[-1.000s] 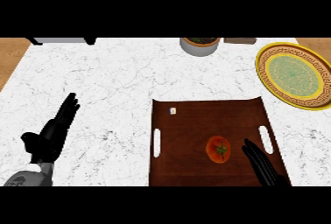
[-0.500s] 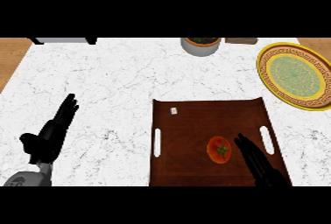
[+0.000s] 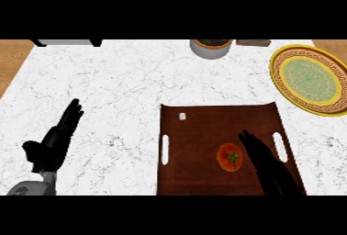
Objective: Pick the tomato from the tray and place it in the plate
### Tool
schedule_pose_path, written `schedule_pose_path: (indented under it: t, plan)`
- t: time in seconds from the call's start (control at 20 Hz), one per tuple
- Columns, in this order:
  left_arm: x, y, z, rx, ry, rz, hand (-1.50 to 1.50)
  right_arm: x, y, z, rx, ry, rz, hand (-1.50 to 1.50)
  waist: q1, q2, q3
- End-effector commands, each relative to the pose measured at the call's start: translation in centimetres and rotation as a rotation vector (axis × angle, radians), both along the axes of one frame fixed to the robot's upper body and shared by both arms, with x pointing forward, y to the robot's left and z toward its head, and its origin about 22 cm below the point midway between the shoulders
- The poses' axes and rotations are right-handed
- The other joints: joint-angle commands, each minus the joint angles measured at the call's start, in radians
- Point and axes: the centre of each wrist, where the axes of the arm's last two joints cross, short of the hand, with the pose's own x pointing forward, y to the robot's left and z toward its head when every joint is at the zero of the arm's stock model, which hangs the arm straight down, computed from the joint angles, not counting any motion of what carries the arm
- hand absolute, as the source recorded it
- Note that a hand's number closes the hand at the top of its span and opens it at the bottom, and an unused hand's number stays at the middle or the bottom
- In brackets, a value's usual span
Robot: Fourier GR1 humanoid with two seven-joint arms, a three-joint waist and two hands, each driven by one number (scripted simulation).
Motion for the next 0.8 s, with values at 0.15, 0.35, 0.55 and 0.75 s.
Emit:
schedule_pose_path:
  t: [0.15, 0.35, 0.55, 0.75]
  plan:
    - [0.0, 0.1, 0.8, -0.012, 0.015, 0.013, 0.0, 1.8, 1.4, -2.2, -0.026, 0.037, -0.009, -1.5, 0.0, 0.0, 0.0]
    - [-0.2, -0.8, 0.4, 0.007, -0.001, 0.002, 0.0, 2.3, 0.6, -3.4, -0.083, 0.041, -0.038, -1.5, -0.001, 0.0, 0.0]
    - [-0.9, -1.9, -1.5, -0.013, 0.003, -0.003, 0.0, 5.4, 1.4, -3.3, -0.065, 0.047, -0.053, -1.5, 0.001, 0.0, 0.0]
    - [0.5, -0.6, 0.2, 0.002, 0.008, 0.009, 0.0, 4.1, 2.0, -5.4, -0.073, 0.094, 0.066, 1.5, 0.0, 0.0, 0.0]
